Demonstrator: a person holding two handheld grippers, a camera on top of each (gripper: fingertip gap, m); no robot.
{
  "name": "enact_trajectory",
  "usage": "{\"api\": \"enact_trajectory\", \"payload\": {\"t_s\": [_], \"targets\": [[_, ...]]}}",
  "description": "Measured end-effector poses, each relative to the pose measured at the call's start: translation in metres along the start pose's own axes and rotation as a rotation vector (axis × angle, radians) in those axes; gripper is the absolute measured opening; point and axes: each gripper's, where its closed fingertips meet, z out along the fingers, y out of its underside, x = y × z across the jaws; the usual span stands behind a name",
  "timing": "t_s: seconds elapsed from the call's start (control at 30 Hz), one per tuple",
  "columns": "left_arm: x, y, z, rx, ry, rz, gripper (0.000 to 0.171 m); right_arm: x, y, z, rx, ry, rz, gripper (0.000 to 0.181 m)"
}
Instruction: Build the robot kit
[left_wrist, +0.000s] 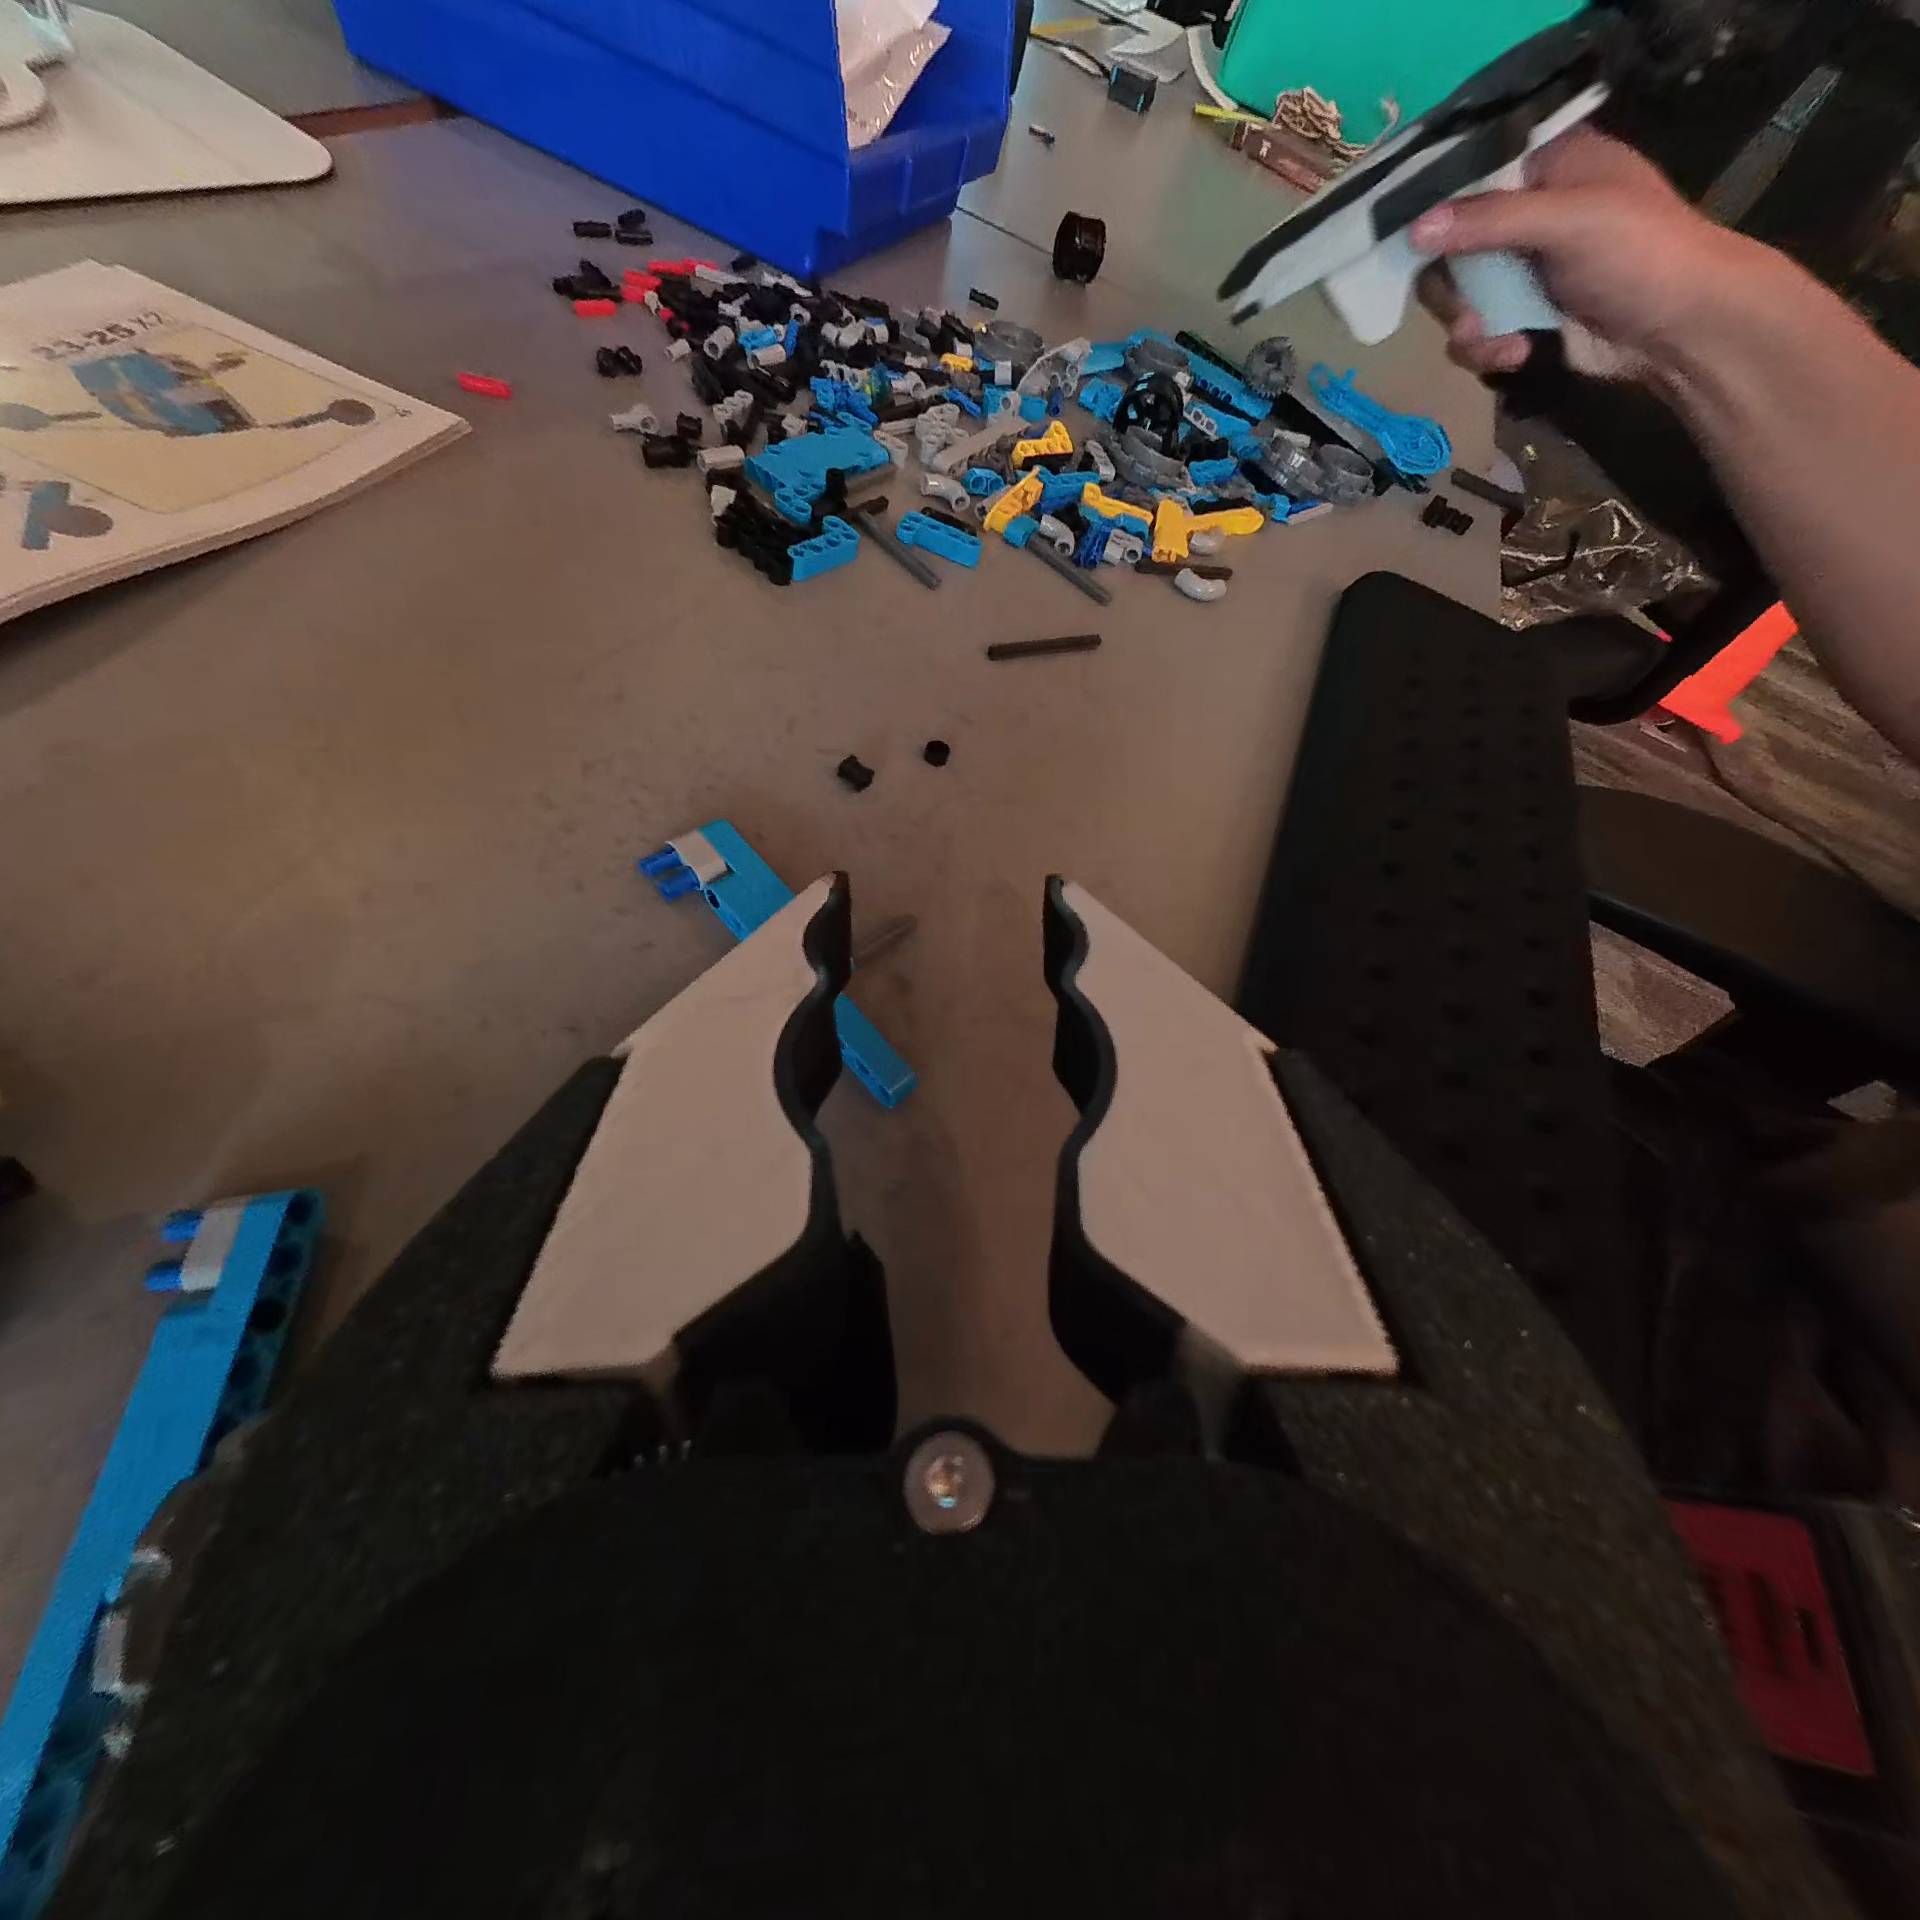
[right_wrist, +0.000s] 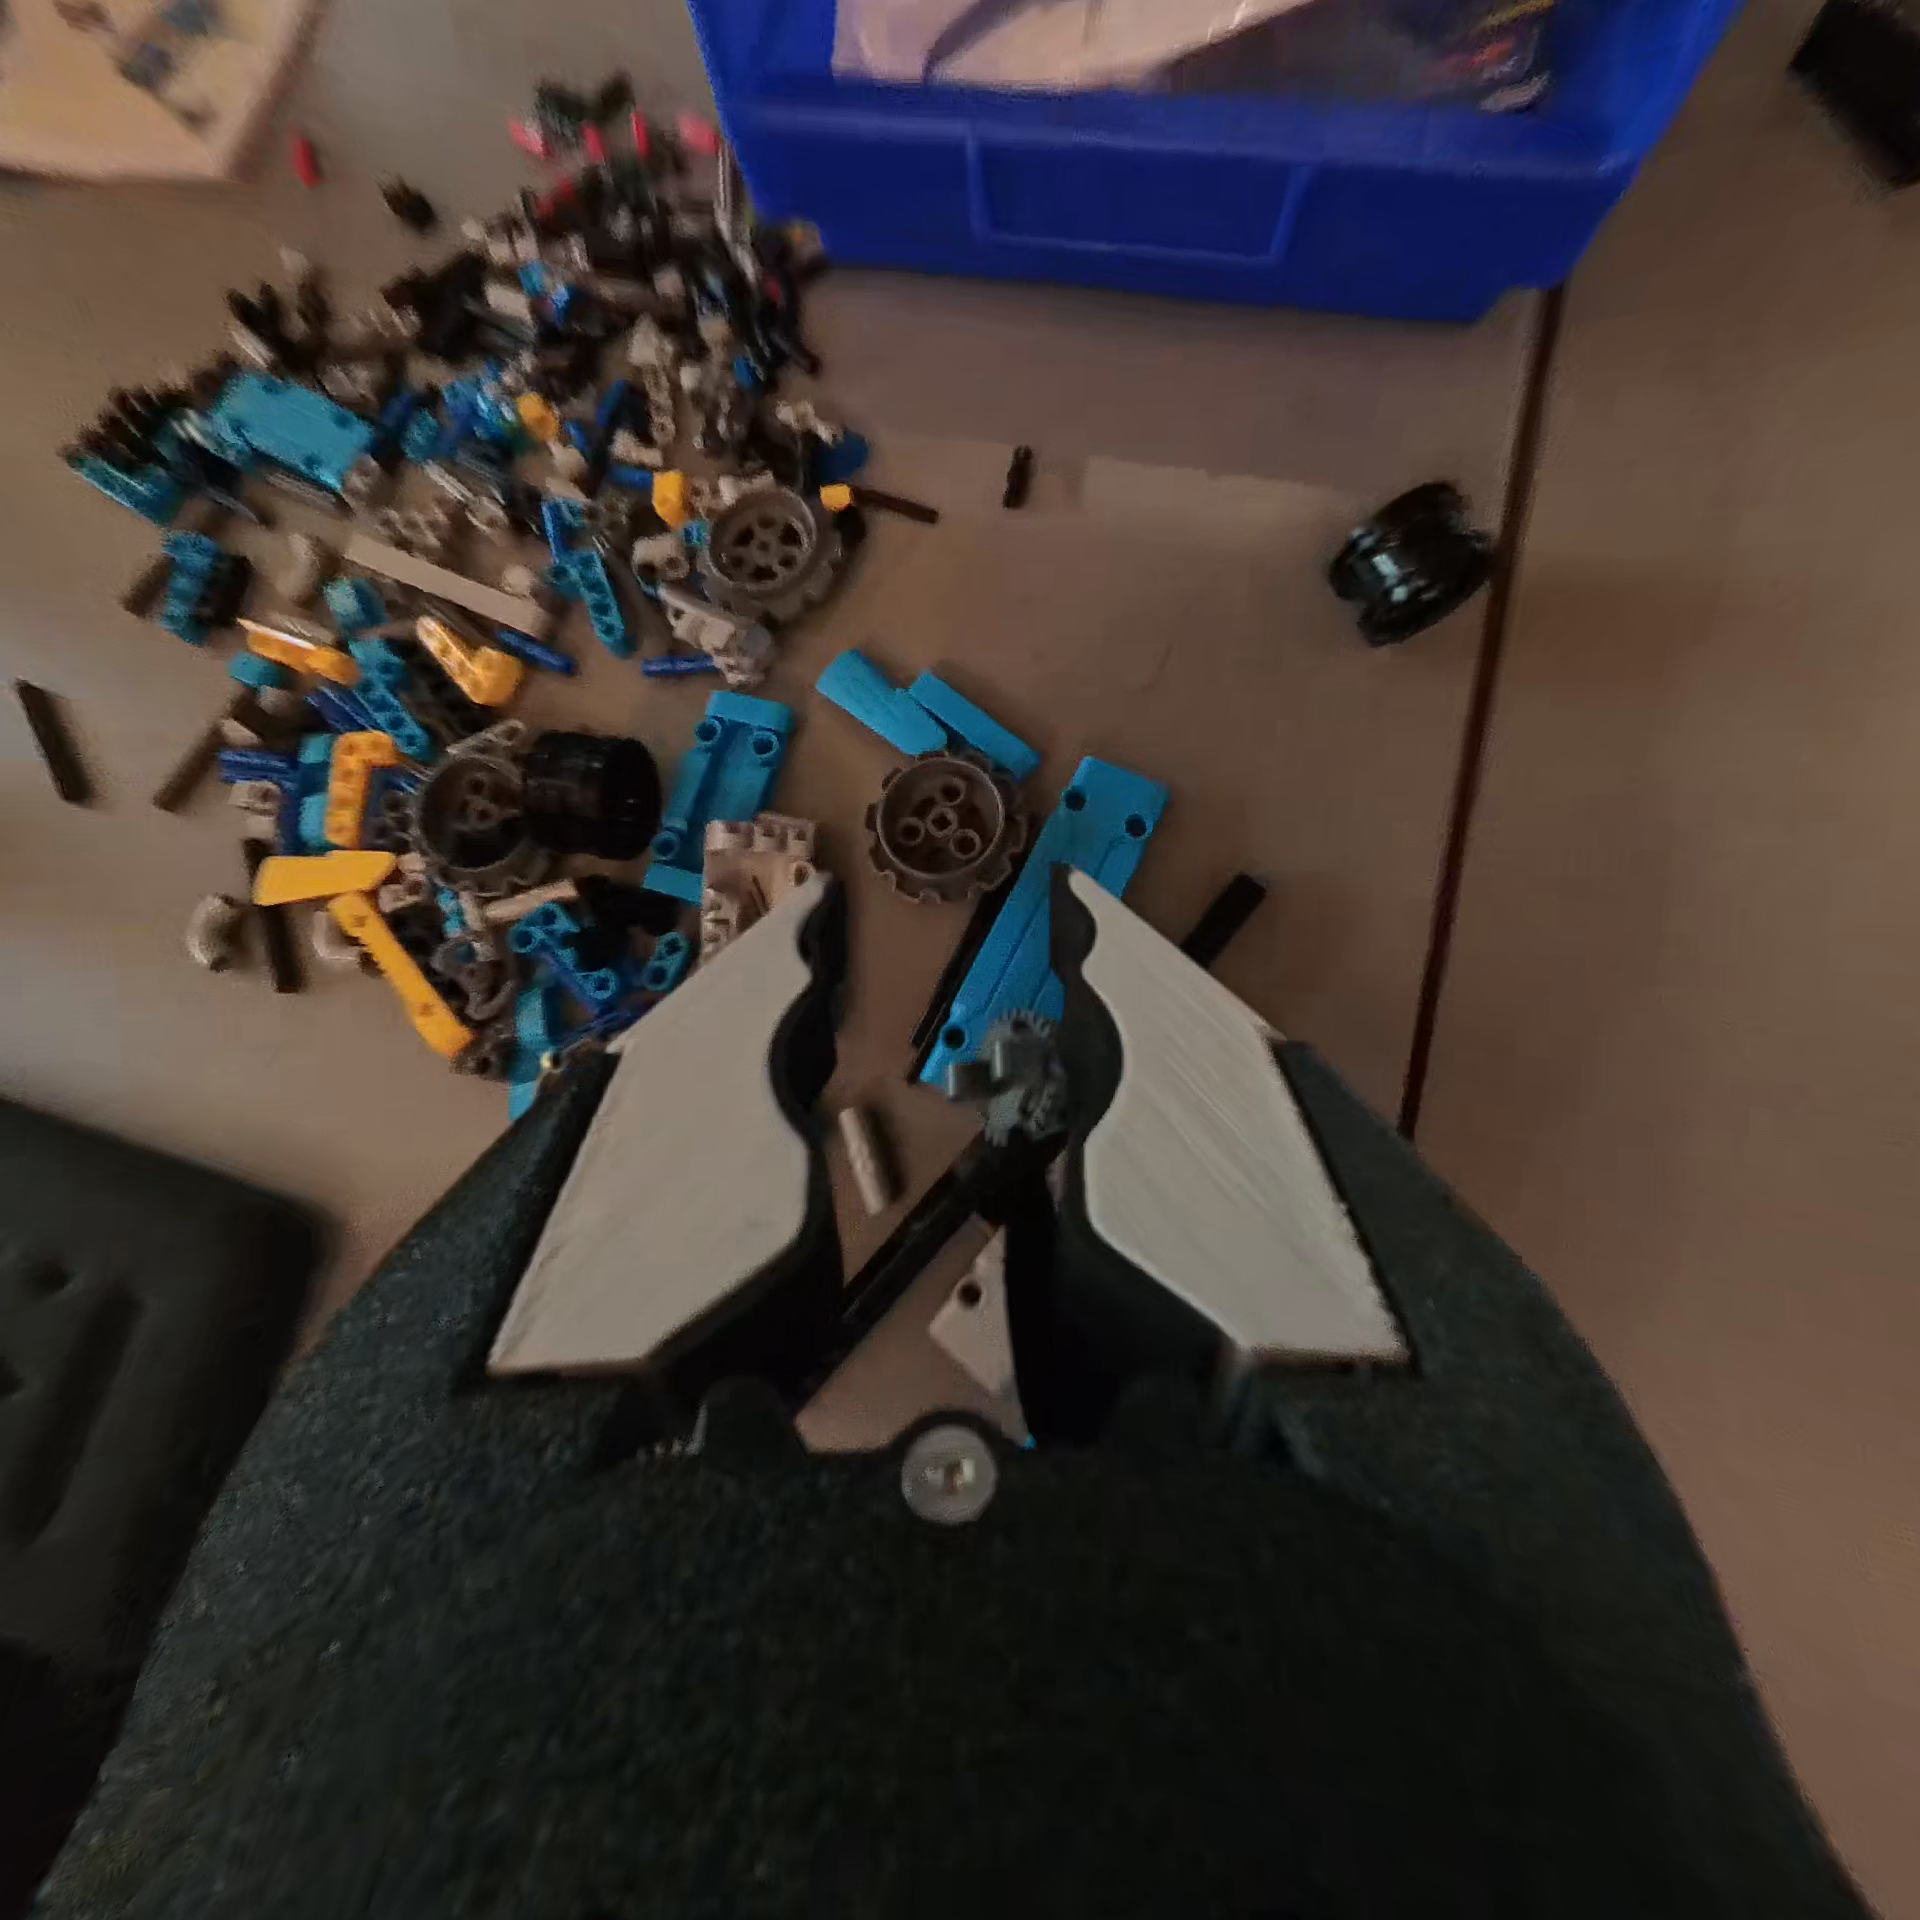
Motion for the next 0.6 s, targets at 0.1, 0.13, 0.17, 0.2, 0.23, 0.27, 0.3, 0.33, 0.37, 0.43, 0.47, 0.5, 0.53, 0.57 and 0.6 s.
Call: {"api": "enact_trajectory", "payload": {"t_s": [0.1,0.13,0.17,0.2,0.23,0.27,0.3,0.33,0.37,0.43,0.47,0.5,0.53,0.57,0.6], "targets": [[0.0,-0.003,-0.003,0.025,0.018,-0.023,0.037,0.003,0.006,0.029,-0.098,-0.004,-0.065,0.045],[-0.002,-0.004,-0.004,0.036,0.02,-0.038,0.037,0.004,0.007,0.035,-0.113,0.002,-0.081,0.044],[-0.003,-0.006,-0.005,0.045,0.023,-0.053,0.037,0.004,0.008,0.04,-0.128,-0.001,-0.091,0.044],[-0.004,-0.006,-0.006,0.053,0.028,-0.065,0.037,0.002,0.008,0.044,-0.135,-0.006,-0.102,0.044],[-0.004,-0.007,-0.007,0.061,0.032,-0.075,0.037,0.0,0.007,0.045,-0.131,-0.004,-0.118,0.037],[-0.005,-0.008,-0.008,0.067,0.033,-0.085,0.037,0.0,0.006,0.046,-0.134,0.005,-0.134,0.037],[-0.006,-0.009,-0.008,0.07,0.034,-0.094,0.037,-0.001,0.006,0.046,-0.136,0.018,-0.153,0.036],[-0.007,-0.009,-0.008,0.071,0.036,-0.102,0.037,-0.001,0.005,0.046,-0.139,0.031,-0.178,0.036],[-0.007,-0.008,-0.008,0.069,0.037,-0.106,0.037,-0.001,0.005,0.045,-0.143,0.049,-0.207,0.036],[-0.007,-0.008,-0.007,0.066,0.033,-0.105,0.037,-0.005,0.001,0.041,-0.124,0.066,-0.254,0.036],[-0.007,-0.008,-0.007,0.064,0.031,-0.1,0.037,-0.009,-0.002,0.037,-0.107,0.058,-0.261,0.036],[-0.007,-0.008,-0.007,0.062,0.028,-0.096,0.037,-0.014,-0.006,0.032,-0.083,0.045,-0.267,0.035],[-0.007,-0.007,-0.007,0.059,0.025,-0.092,0.036,-0.023,-0.011,0.025,-0.046,0.027,-0.281,0.036],[-0.008,-0.007,-0.006,0.056,0.02,-0.089,0.036,-0.036,-0.019,0.018,0.002,0.005,-0.306,0.036],[-0.008,-0.007,-0.006,0.052,0.014,-0.089,0.036,-0.053,-0.028,0.009,0.055,-0.017,-0.343,0.035]]}}
